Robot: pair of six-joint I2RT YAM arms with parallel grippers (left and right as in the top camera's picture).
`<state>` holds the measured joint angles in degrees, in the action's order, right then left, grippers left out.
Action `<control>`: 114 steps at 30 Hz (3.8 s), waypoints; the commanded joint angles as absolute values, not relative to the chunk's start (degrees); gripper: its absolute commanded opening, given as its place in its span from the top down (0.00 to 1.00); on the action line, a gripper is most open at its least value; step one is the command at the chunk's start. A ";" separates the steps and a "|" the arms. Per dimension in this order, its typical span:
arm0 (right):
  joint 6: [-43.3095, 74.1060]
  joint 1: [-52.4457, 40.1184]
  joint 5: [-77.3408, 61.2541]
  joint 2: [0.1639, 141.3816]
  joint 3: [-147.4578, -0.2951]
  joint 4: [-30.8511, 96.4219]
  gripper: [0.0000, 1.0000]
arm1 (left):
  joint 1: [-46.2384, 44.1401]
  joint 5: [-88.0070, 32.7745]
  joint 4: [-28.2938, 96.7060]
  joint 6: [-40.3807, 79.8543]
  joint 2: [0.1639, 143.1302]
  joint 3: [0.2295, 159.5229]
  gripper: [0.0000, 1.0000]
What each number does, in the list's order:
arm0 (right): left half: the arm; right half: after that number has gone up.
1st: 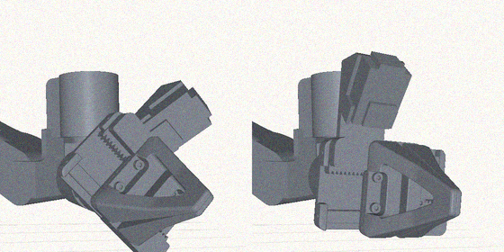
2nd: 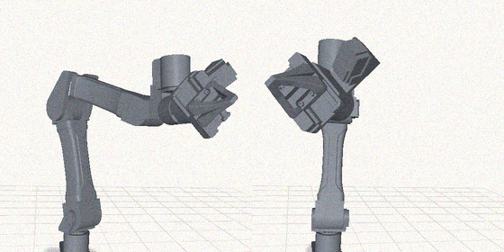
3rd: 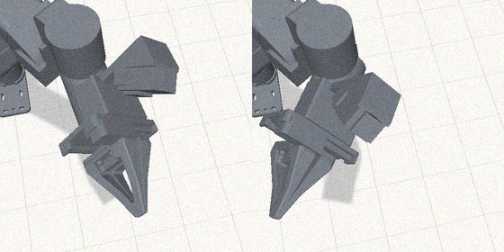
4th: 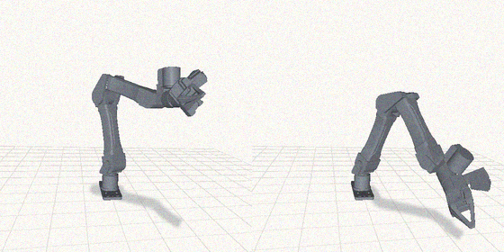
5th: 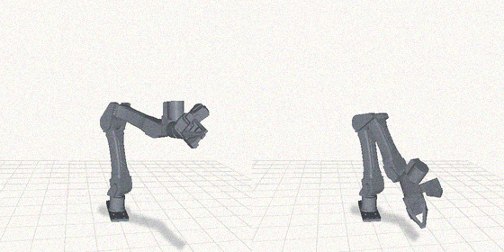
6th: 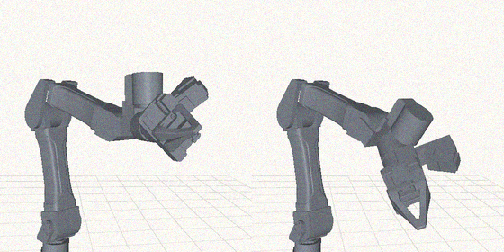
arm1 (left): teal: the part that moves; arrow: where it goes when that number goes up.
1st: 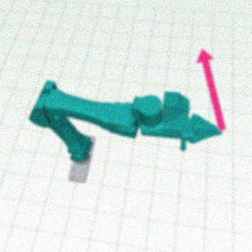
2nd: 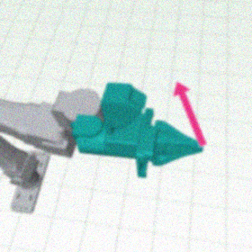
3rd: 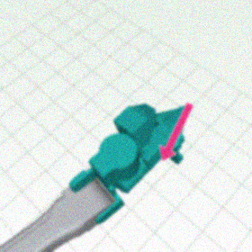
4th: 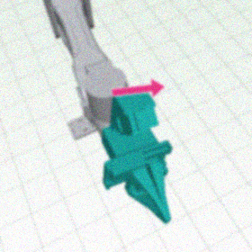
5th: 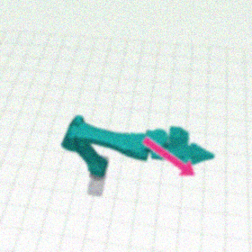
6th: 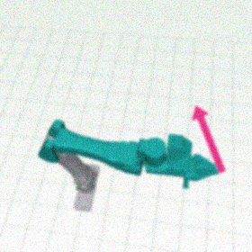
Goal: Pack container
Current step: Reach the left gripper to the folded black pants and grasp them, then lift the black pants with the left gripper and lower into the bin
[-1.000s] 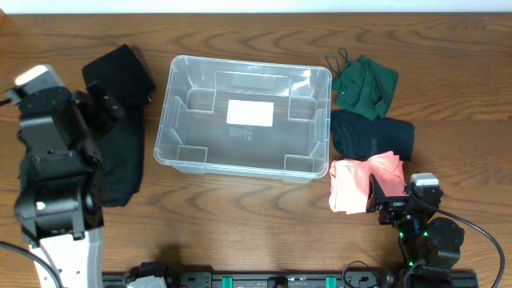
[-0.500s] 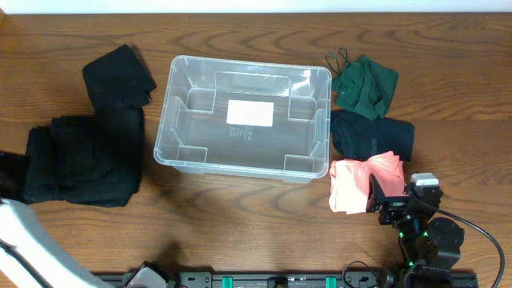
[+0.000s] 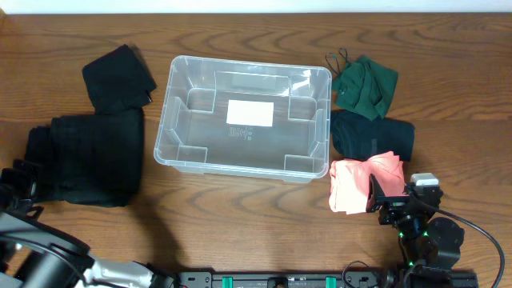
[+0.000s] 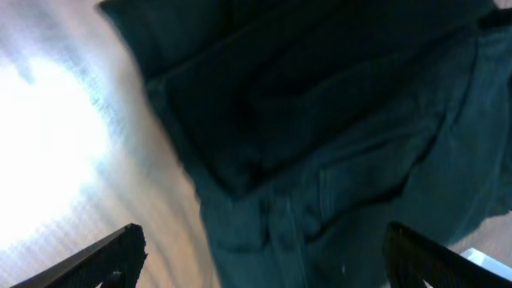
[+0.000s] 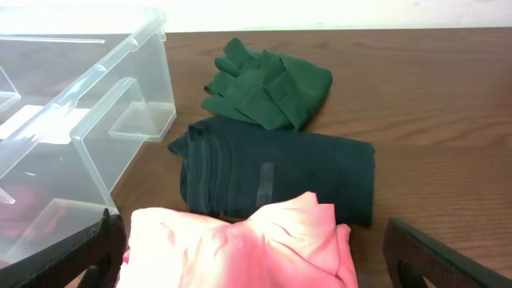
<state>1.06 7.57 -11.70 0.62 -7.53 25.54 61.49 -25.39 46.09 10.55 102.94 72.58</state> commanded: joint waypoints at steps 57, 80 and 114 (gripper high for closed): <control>1.65 7.09 -11.35 0.32 -7.33 25.50 0.01 | 26.35 -31.11 32.99 36.36 53.76 74.83 0.94; 1.65 7.09 -11.35 0.32 -7.33 25.50 0.01 | -22.98 -6.22 10.20 43.83 81.78 73.73 0.94; 1.65 7.09 -11.35 0.32 -7.33 25.50 0.01 | -30.48 8.93 39.44 56.62 86.21 71.29 0.14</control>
<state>1.06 7.57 -11.70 0.62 -7.51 25.52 -30.55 6.24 39.83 56.36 85.76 71.02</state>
